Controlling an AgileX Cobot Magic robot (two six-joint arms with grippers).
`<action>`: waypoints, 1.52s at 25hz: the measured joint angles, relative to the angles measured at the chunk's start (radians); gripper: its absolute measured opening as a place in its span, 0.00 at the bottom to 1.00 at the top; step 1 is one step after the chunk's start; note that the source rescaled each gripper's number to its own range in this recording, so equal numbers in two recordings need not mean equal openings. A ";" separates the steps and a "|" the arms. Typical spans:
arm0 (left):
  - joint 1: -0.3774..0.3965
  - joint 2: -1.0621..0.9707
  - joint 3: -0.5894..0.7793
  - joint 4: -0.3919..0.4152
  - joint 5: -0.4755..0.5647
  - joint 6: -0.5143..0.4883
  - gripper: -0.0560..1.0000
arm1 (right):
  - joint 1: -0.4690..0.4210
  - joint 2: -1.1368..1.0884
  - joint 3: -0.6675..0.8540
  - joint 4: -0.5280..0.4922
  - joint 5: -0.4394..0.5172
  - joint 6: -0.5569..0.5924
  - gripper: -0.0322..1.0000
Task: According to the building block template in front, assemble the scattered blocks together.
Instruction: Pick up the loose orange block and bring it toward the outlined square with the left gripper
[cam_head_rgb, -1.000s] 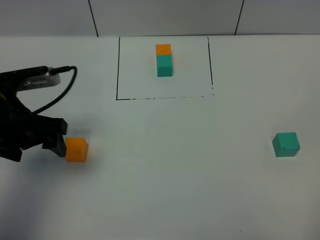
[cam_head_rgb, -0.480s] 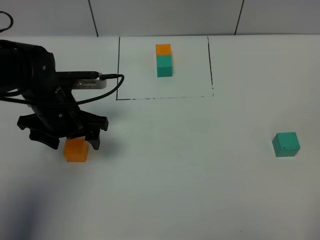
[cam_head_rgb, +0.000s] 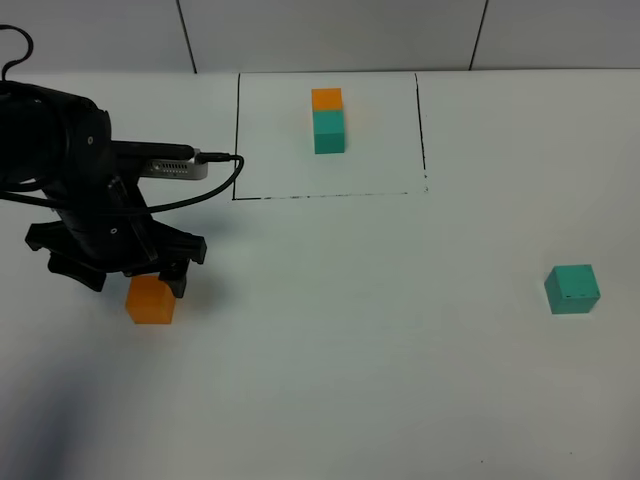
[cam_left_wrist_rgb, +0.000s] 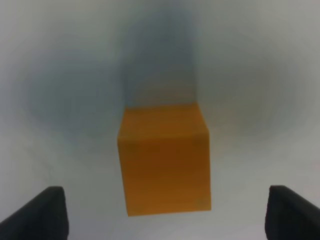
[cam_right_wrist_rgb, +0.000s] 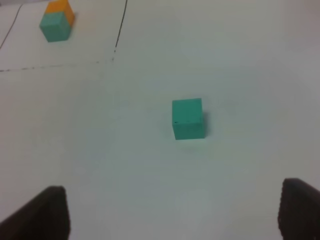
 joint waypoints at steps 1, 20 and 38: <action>0.000 0.005 0.002 0.002 -0.010 0.000 0.70 | 0.000 0.000 0.000 0.000 0.000 0.000 0.71; 0.002 0.080 0.107 -0.001 -0.190 -0.004 0.65 | 0.000 0.000 0.000 0.000 0.000 0.000 0.71; -0.093 0.093 -0.146 0.002 -0.036 0.484 0.05 | 0.000 0.000 0.000 0.000 0.000 0.000 0.71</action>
